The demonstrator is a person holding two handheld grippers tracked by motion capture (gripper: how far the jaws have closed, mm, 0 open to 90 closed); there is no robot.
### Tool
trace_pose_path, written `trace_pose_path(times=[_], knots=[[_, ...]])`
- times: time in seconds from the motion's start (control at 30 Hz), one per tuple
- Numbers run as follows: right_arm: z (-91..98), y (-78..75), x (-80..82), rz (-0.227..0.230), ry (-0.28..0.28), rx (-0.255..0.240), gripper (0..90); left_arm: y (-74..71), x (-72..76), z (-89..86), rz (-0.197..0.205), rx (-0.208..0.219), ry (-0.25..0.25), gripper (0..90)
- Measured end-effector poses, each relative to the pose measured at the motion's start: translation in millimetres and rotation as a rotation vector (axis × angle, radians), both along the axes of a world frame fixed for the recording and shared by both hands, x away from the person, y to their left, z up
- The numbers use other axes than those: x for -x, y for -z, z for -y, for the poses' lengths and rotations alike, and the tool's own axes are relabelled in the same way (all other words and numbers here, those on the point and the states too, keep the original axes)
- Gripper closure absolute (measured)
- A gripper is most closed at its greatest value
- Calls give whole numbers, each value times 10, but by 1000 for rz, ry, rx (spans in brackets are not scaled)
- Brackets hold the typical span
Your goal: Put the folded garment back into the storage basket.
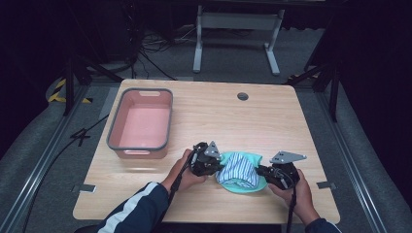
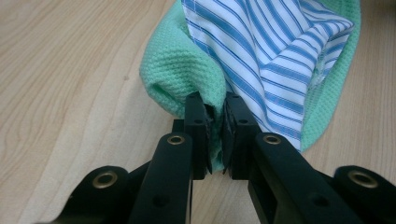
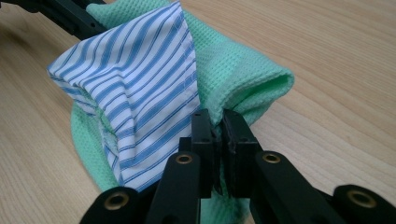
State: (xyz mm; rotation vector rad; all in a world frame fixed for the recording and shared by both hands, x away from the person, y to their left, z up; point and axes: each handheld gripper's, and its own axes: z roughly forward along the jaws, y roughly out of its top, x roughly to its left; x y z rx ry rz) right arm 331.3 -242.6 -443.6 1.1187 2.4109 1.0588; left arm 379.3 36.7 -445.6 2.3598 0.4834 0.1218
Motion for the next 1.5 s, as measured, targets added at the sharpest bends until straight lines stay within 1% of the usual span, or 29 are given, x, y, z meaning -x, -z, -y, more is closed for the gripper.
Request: trace_pose_path(times=[0.03, 0.1, 0.13, 0.17, 0.23, 0.3, 0.37, 0.47, 0.6, 0.63, 0.67, 0.7, 0.8, 0.87, 0.9, 1.0, 1.07, 1.13, 1.2, 1.23, 1.3, 1.4, 1.47, 1.5], knots=[[2, -10, 1, 0, 1, 0, 845, -21, -1, 3, 1, 5, -2, 819], [9, -38, 1, 8, 0, 5, 845, -68, -5, 11, 14, -2, 7, 819], [7, -71, 0, 12, -2, 8, 845, -81, -8, 16, 19, 6, 6, 819], [4, -89, -4, 17, -3, 10, 845, -108, -9, 17, 17, 0, 4, 819], [-3, -133, -17, 22, -3, 6, 845, -150, -19, 29, 25, 10, 0, 819], [-11, -165, -39, 31, -10, 11, 844, -185, -32, 46, 36, 7, -2, 820], [-21, -202, -59, 32, -6, 5, 844, -236, -53, 50, 43, -1, 2, 820], [-25, -247, -83, 41, -4, 7, 845, -290, -73, 54, 55, 2, -2, 820], [-29, -308, -114, 41, -4, -2, 844, -356, -97, 43, 65, -3, -10, 820], [-29, -319, -124, 48, -7, 1, 844, -383, -110, 33, 69, -1, -14, 820], [-38, -347, -135, 48, -8, 0, 844, -383, -110, 33, 69, -1, -14, 820], [-47, -365, -144, 49, -10, -1, 844, -418, -126, 19, 73, -4, -20, 820], [-69, -404, -162, 57, -15, 4, 844, -448, -141, -2, 81, -1, -19, 820], [-102, -454, -191, 66, -20, 4, 845, -490, -152, -39, 86, 0, -22, 820], [-118, -473, -205, 67, -20, 3, 845, -509, -156, -61, 87, 5, -31, 821], [-188, -540, -250, 85, -34, 4, 845, -570, -174, -137, 102, 1, -41, 822], [-235, -578, -277, 93, -41, 6, 845, -607, -185, -190, 108, 8, -51, 823], [-291, -613, -310, 96, -44, -2, 845, -647, -199, -250, 112, 1, -64, 825], [-319, -626, -325, 101, -51, -1, 845, -664, -210, -283, 110, 3, -69, 825], [-381, -657, -359, 107, -58, 0, 845, -682, -221, -310, 115, -1, -71, 826], [-429, -696, -382, 113, -64, -3, 845, -732, -236, -377, 112, 6, -88, 826], [-465, -728, -402, 117, -68, -6, 845, -775, -236, -427, 118, 1, -96, 826], [-531, -777, -429, 115, -73, -18, 845, -815, -231, -457, 124, -14, -97, 826], [-558, -791, -438, 119, -78, -16, 845, -863, -232, -499, 127, -16, -105, 826]])
